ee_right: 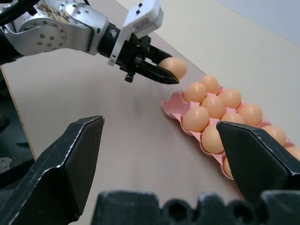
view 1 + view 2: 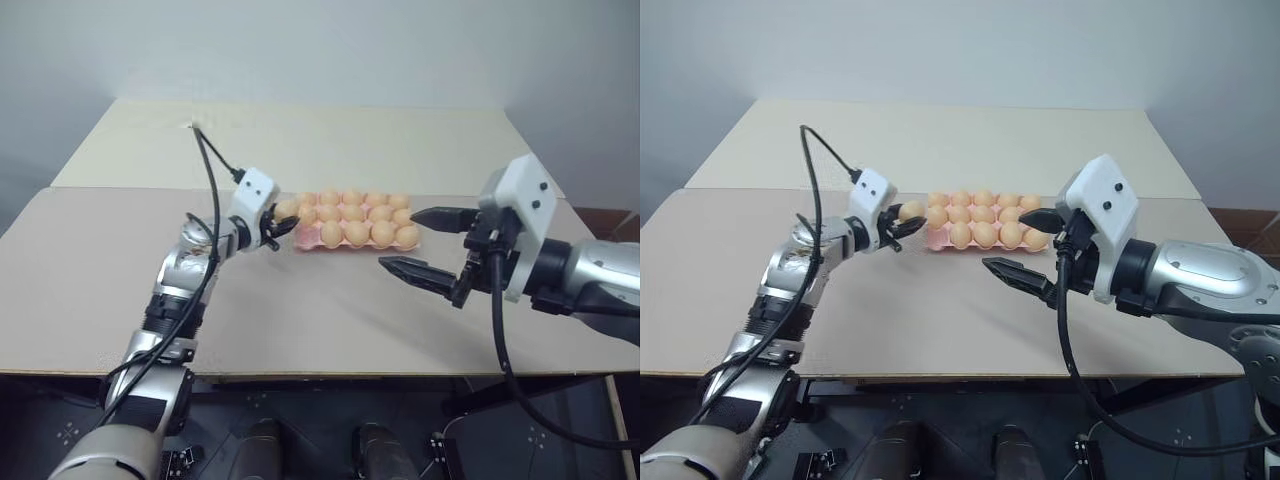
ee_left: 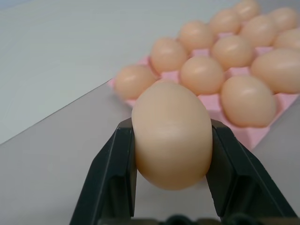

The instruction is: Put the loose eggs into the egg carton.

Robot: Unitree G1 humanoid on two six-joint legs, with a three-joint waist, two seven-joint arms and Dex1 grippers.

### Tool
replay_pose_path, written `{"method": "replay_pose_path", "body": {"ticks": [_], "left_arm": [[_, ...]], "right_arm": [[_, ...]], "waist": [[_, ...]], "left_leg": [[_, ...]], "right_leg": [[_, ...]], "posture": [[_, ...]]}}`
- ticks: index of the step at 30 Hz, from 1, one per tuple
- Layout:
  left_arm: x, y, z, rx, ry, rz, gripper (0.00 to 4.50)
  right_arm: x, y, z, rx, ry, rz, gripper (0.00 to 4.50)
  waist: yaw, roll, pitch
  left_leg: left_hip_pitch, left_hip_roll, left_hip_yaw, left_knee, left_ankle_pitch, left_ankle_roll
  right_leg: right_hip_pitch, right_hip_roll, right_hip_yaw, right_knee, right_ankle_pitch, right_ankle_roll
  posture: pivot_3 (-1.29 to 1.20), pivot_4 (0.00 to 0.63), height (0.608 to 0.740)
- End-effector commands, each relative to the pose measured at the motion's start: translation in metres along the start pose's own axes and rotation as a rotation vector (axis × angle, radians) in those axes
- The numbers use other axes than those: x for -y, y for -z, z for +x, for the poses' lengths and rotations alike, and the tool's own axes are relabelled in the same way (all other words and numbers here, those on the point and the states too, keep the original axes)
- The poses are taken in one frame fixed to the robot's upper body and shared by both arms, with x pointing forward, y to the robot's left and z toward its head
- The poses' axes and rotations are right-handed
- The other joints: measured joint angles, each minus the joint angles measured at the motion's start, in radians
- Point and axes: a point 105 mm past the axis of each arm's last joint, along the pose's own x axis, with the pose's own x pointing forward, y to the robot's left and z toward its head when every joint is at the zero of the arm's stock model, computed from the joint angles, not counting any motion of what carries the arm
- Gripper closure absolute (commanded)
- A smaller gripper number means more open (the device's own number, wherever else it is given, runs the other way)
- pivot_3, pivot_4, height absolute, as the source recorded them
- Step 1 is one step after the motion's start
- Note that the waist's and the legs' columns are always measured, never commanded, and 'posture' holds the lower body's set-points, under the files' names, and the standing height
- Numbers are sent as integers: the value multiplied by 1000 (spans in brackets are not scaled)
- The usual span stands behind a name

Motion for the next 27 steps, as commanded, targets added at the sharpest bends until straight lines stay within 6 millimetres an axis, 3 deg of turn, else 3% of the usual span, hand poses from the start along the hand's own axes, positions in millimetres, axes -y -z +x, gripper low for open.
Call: {"method": "replay_pose_path", "body": {"ticks": [1, 9, 16, 18, 23, 27], "left_arm": [[7, -11, 8, 32, 42, 26, 2832], [11, -7, 14, 16, 65, 11, 2832], [14, -9, 10, 31, 91, 5, 500], [13, -8, 8, 31, 92, 8, 37], [8, -14, -2, 56, 76, 32, 37], [-6, -20, -26, 98, -12, 42, 37]], "right_arm": [[4, -8, -6, 25, 41, -28, 0], [3, -7, -7, 19, 49, -23, 0], [3, -7, -7, 17, 47, -22, 0], [3, -7, -6, 18, 45, -22, 0], [4, -6, -6, 21, 54, -18, 0], [6, -1, -6, 17, 86, 5, 0]], "waist": [[-3, 0, 0], [-12, 0, 0], [-12, 0, 0], [-12, 0, 0], [-13, 0, 0], [-19, 0, 0]], "left_leg": [[0, 0, 0, 0, 0, 0], [0, 0, 0, 0, 0, 0], [0, 0, 0, 0, 0, 0], [0, 0, 0, 0, 0, 0], [0, 0, 0, 0, 0, 0], [0, 1, 0, 0, 0, 0]], "right_leg": [[0, 0, 0, 0, 0, 0], [0, 0, 0, 0, 0, 0], [0, 0, 0, 0, 0, 0], [0, 0, 0, 0, 0, 0], [0, 0, 0, 0, 0, 0], [0, 0, 0, 0, 0, 0]], "posture": [[0, 150, 740], [0, 150, 740], [0, 150, 740], [0, 150, 740], [0, 150, 740], [0, 150, 740]]}}
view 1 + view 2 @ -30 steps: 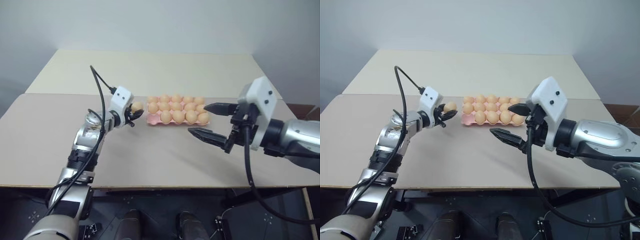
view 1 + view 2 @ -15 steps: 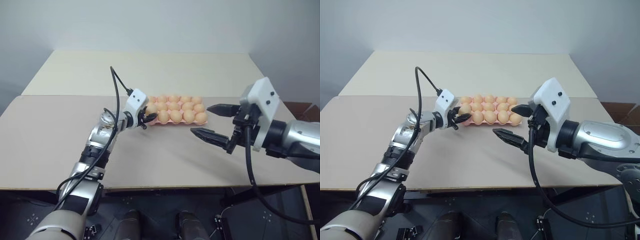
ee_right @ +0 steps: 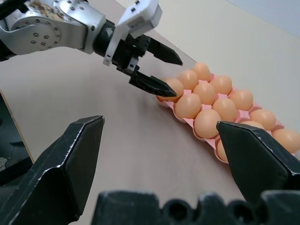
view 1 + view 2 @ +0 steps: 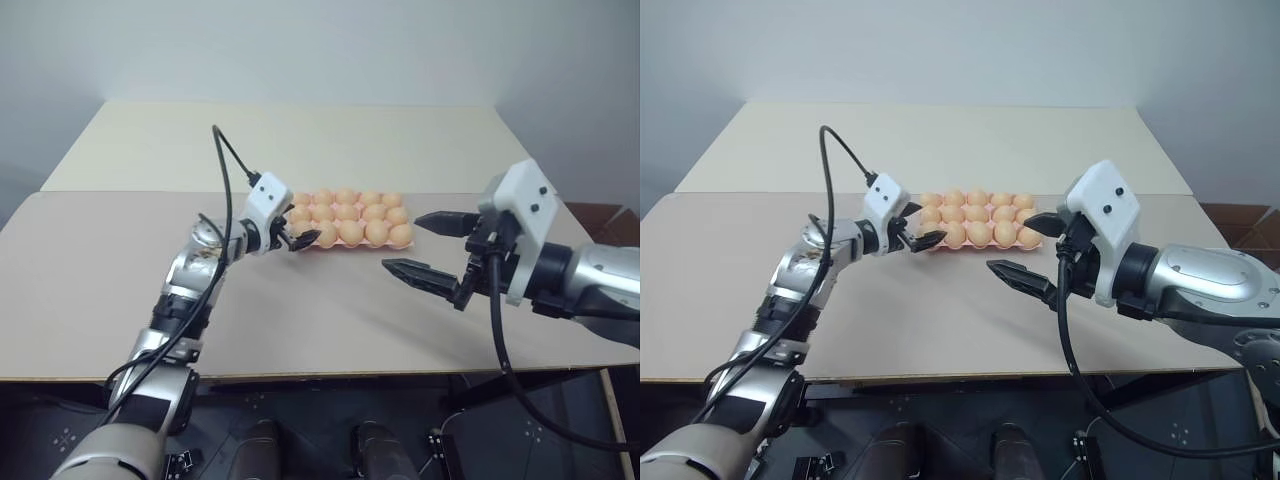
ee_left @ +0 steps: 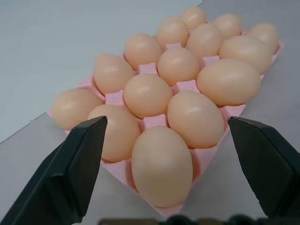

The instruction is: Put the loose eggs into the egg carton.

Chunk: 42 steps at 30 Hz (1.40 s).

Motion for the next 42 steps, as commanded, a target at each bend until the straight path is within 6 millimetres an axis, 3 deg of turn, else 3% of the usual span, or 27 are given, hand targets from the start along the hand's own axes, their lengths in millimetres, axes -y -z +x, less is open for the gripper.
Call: {"method": "replay_pose_path", "body": {"ticks": [1, 6, 12, 18, 22, 27, 31, 38, 42], "left_arm": [[-15, -19, -25, 86, -100, 8, 37], [-22, -3, -61, 67, -240, -30, 37], [-28, 10, -103, 36, -363, -67, 37], [-28, 11, -144, -5, -460, -62, 37], [-21, 27, -164, -19, -566, -91, 37], [1, 47, -165, 52, -692, -141, 37], [11, 55, -163, 115, -824, -175, 37], [17, 59, -164, 155, -928, -110, 37], [17, 61, -159, 155, -911, -99, 37]], "right_arm": [[4, -5, -4, 52, 56, -1, 0], [14, 19, -2, 48, 178, 59, 0], [25, 28, -6, 76, 270, 72, 0], [35, 32, -23, 70, 282, 36, 0], [52, 45, -40, 195, 394, -24, 0], [66, 83, -42, 310, 535, 45, 0], [63, 115, -39, 309, 620, 151, 0], [33, 135, -32, 257, 586, 208, 0], [30, 139, -29, 230, 594, 218, 0]], "waist": [[-3, 0, 0], [-4, 0, 0], [-5, 0, 0], [-3, 0, 0], [-2, 0, -1], [-4, -1, -2], [-2, -1, -2], [-4, 0, -3], [-6, 1, -3]], "left_leg": [[0, 0, 0, 0, 0, 0], [0, 0, 0, 0, 0, 0], [1, 0, 0, 0, 0, 0], [2, 0, 0, 0, 0, 0], [3, 0, 0, 0, 0, 0], [6, 0, 2, -1, 0, 0], [14, 1, 2, 0, 0, 0], [16, 1, 3, -1, 0, -1], [16, 2, 3, -1, 0, -1]], "right_leg": [[0, 0, 0, 0, 0, 0], [0, 0, 0, 1, 0, 0], [0, 0, 0, 1, 0, 0], [1, 0, 0, 1, 0, 0], [2, 0, 0, 0, 0, 0], [6, 0, 1, -1, 0, 1], [13, 1, 1, -1, 1, -1], [15, 0, 1, -2, 1, -2], [15, 0, 1, -2, -2, -7]], "posture": [[0, 150, 740], [0, 150, 740], [0, 150, 740], [0, 150, 740], [0, 150, 740], [0, 150, 740], [0, 150, 740], [0, 150, 740], [0, 150, 740]]}}
